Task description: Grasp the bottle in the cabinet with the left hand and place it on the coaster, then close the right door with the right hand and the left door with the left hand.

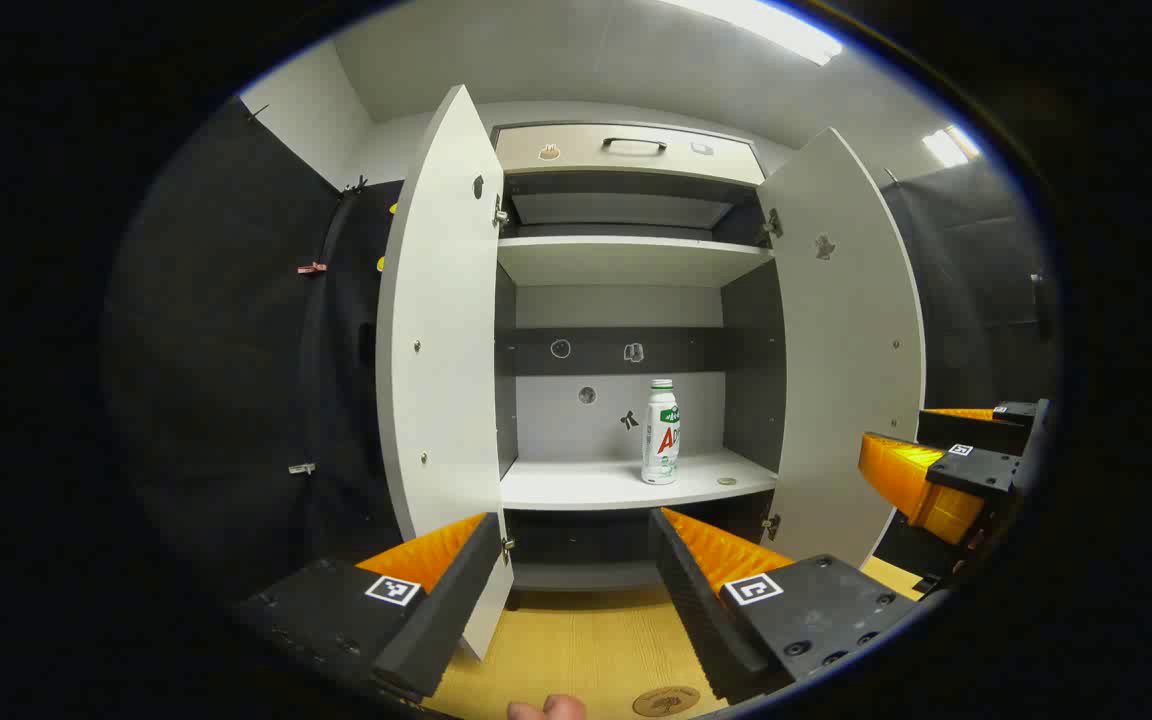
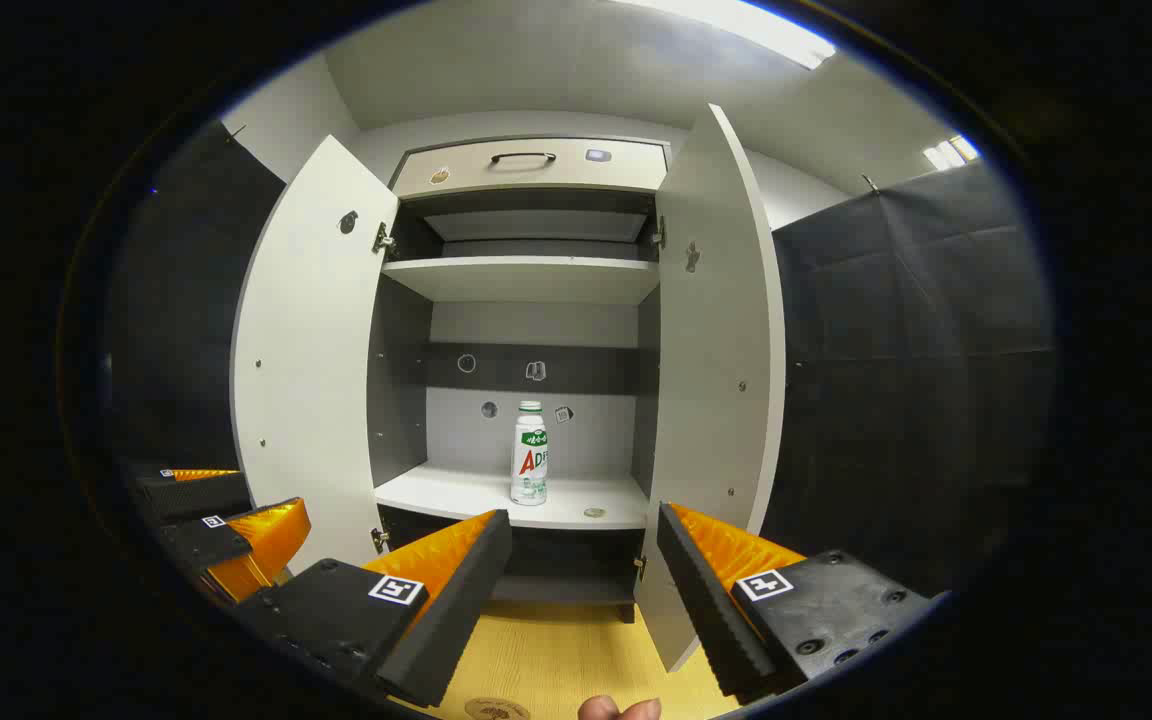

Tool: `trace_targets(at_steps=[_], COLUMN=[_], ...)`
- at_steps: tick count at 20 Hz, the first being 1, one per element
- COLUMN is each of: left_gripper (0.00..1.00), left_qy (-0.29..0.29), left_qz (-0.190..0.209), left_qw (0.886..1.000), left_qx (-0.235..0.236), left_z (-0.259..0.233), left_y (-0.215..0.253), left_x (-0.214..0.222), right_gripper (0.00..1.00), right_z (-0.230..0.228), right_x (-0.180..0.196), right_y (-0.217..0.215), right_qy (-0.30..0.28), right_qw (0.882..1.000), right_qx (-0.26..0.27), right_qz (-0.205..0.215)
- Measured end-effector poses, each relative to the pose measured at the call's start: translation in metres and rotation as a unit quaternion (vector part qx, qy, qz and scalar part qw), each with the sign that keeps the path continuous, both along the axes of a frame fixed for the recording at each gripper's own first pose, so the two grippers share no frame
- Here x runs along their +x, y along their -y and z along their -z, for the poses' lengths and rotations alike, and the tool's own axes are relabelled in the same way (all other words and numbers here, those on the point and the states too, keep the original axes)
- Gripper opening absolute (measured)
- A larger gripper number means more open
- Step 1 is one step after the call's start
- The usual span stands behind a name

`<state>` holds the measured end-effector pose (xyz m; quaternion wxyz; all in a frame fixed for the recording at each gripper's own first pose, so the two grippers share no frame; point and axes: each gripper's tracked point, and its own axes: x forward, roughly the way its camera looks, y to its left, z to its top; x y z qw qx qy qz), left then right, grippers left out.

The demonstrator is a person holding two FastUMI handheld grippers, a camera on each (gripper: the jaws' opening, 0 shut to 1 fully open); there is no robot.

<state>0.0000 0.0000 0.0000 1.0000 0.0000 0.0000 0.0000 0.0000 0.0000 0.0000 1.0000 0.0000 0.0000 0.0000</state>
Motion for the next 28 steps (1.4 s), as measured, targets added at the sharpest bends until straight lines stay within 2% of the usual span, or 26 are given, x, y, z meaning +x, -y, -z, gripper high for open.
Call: trace_targets(at_steps=[11, 15, 21, 27, 28], left_gripper=[0.94, 0.94, 0.94, 0.95, 0.94], left_qy=[0.005, 0.009, 0.011, 0.017, 0.017], left_qz=[0.007, 0.003, 0.035, 0.063, 0.067], left_qw=[1.000, 1.000, 0.999, 0.998, 0.997], left_qx=[-0.001, -0.006, -0.020, -0.016, -0.017], left_z=[-0.006, -0.010, -0.014, -0.024, -0.024], left_y=[0.007, 0.010, 0.040, 0.084, 0.092], left_x=[0.013, 0.031, 0.082, 0.158, 0.175], right_gripper=[0.97, 0.97, 0.97, 0.97, 0.94], right_z=[-0.016, -0.012, -0.006, -0.008, -0.007], right_x=[0.003, 0.007, 0.013, 0.018, 0.018], right_y=[0.015, 0.022, 0.033, 0.053, 0.057], right_qy=[0.016, 0.011, 0.009, 0.008, 0.007], right_qw=[1.000, 1.000, 1.000, 1.000, 1.000], right_qx=[-0.003, -0.001, -0.010, 0.005, 0.009], right_qz=[0.006, 0.005, 0.002, 0.003, 0.004])
